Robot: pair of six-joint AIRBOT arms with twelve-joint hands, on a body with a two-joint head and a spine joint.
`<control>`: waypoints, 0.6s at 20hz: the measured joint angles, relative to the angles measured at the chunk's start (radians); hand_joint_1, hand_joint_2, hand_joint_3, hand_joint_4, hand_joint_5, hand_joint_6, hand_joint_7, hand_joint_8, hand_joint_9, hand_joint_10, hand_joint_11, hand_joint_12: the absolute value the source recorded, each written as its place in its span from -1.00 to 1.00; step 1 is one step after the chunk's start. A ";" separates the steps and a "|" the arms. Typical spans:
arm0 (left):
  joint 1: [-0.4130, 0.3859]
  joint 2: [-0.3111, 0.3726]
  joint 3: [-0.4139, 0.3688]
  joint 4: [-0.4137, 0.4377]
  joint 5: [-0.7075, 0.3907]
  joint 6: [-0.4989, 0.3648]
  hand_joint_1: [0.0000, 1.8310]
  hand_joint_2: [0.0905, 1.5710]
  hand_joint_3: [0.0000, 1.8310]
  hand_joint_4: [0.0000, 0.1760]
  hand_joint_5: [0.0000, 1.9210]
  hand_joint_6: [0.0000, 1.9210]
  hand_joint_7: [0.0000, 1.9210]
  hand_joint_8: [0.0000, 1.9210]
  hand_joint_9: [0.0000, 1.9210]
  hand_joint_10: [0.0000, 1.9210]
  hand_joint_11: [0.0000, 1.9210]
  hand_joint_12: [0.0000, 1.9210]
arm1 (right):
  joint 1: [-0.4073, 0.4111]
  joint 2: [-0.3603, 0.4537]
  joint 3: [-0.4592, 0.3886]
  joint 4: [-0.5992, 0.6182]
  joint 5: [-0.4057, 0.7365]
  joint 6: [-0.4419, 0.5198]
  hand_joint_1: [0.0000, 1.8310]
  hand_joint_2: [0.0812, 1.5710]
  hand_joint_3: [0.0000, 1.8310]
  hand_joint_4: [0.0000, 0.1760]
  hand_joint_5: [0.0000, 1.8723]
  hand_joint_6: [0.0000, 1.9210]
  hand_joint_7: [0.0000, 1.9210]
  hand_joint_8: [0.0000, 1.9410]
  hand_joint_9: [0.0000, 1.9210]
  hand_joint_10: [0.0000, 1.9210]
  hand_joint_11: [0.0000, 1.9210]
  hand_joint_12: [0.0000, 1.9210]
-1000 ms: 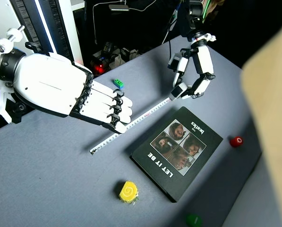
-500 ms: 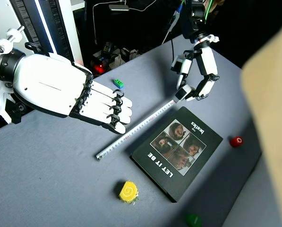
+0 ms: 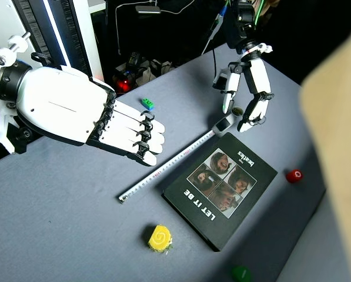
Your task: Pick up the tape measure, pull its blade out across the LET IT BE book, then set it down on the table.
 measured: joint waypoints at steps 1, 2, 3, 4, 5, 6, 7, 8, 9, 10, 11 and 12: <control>0.000 0.000 0.000 0.002 0.000 0.000 -0.12 0.32 -1.00 -1.00 -0.25 -1.00 -0.24 -1.00 -0.28 -1.00 -0.54 -0.38 | 0.000 0.000 0.000 0.000 0.000 0.000 -0.99 0.31 -1.00 -1.00 -1.00 -1.00 -1.00 -1.00 -1.00 -1.00 -1.00 -0.65; 0.000 0.000 0.000 0.002 0.000 0.000 -0.15 0.31 -1.00 -1.00 -0.26 -1.00 -0.25 -1.00 -0.30 -1.00 -0.55 -0.38 | 0.000 0.000 0.000 0.000 0.000 0.000 -0.99 0.31 -1.00 -1.00 -1.00 -1.00 -1.00 -1.00 -1.00 -1.00 -1.00 -0.65; 0.000 0.001 0.000 0.002 0.000 0.002 -0.17 0.30 -1.00 -1.00 -0.27 -1.00 -0.26 -1.00 -0.30 -1.00 -0.55 -0.38 | 0.000 0.000 0.000 0.000 0.000 0.000 -0.99 0.31 -1.00 -1.00 -1.00 -1.00 -1.00 -1.00 -1.00 -1.00 -1.00 -0.65; -0.005 0.006 0.001 0.002 0.007 0.011 -0.19 0.30 -1.00 -1.00 -0.27 -1.00 -0.27 -1.00 -0.30 -1.00 -0.55 -0.38 | 0.000 0.000 0.000 0.000 0.000 0.000 -0.99 0.31 -1.00 -1.00 -1.00 -1.00 -1.00 -1.00 -1.00 -1.00 -1.00 -0.65; -0.019 0.015 0.006 0.003 0.027 0.017 -0.22 0.32 -1.00 -1.00 -0.28 -1.00 -0.28 -1.00 -0.31 -1.00 -0.55 -0.39 | 0.000 0.000 0.000 0.000 0.000 0.000 -0.99 0.32 -1.00 -1.00 -1.00 -1.00 -1.00 -1.00 -1.00 -1.00 -1.00 -0.64; -0.043 0.027 0.012 -0.006 0.048 0.039 -0.26 0.32 -1.00 -1.00 -0.30 -1.00 -0.32 -1.00 -0.34 -1.00 -0.57 -0.39 | 0.000 0.000 0.000 0.000 0.000 0.000 -0.98 0.32 -1.00 -1.00 -1.00 -1.00 -1.00 -1.00 -1.00 -1.00 -1.00 -0.64; -0.082 0.045 0.018 -0.024 0.076 0.072 -0.27 0.32 -1.00 -1.00 -0.32 -1.00 -0.33 -1.00 -0.35 -1.00 -0.58 -0.40 | 0.000 0.000 0.000 0.000 0.000 0.000 -0.98 0.32 -1.00 -1.00 -1.00 -1.00 -1.00 -1.00 -1.00 -1.00 -1.00 -0.64; -0.123 0.060 0.026 -0.035 0.103 0.105 -0.28 0.31 -1.00 -1.00 -0.34 -1.00 -0.34 -1.00 -0.36 -1.00 -0.59 -0.40 | 0.000 0.000 0.000 0.000 0.000 0.000 -0.98 0.32 -1.00 -1.00 -1.00 -1.00 -1.00 -1.00 -1.00 -1.00 -1.00 -0.64; -0.173 0.072 0.026 -0.055 0.139 0.137 -0.29 0.30 -1.00 -1.00 -0.37 -1.00 -0.36 -1.00 -0.37 -1.00 -0.59 -0.40 | 0.000 0.000 0.000 0.000 0.000 0.000 -0.98 0.32 -1.00 -1.00 -1.00 -1.00 -1.00 -1.00 -1.00 -1.00 -1.00 -0.64; -0.224 0.081 0.028 -0.056 0.186 0.173 -0.30 0.29 -1.00 -1.00 -0.40 -1.00 -0.39 -1.00 -0.39 -1.00 -0.61 -0.41 | 0.000 0.000 0.000 0.000 0.000 0.000 -0.98 0.31 -1.00 -1.00 -1.00 -1.00 -1.00 -1.00 -1.00 -1.00 -1.00 -0.64; -0.277 0.084 0.028 -0.055 0.238 0.221 -0.31 0.29 -1.00 -1.00 -0.41 -1.00 -0.40 -1.00 -0.40 -1.00 -0.62 -0.41 | 0.000 0.000 0.000 0.000 -0.001 0.000 -0.97 0.31 -1.00 -1.00 -1.00 -1.00 -1.00 -1.00 -1.00 -1.00 -1.00 -0.64; -0.319 0.082 0.028 -0.061 0.281 0.259 -0.33 0.29 -1.00 -1.00 -0.41 -1.00 -0.40 -1.00 -0.42 -1.00 -0.63 -0.41 | 0.000 0.000 0.000 0.000 -0.001 0.000 -0.97 0.31 -1.00 -1.00 -1.00 -1.00 -1.00 -1.00 -1.00 -1.00 -1.00 -0.64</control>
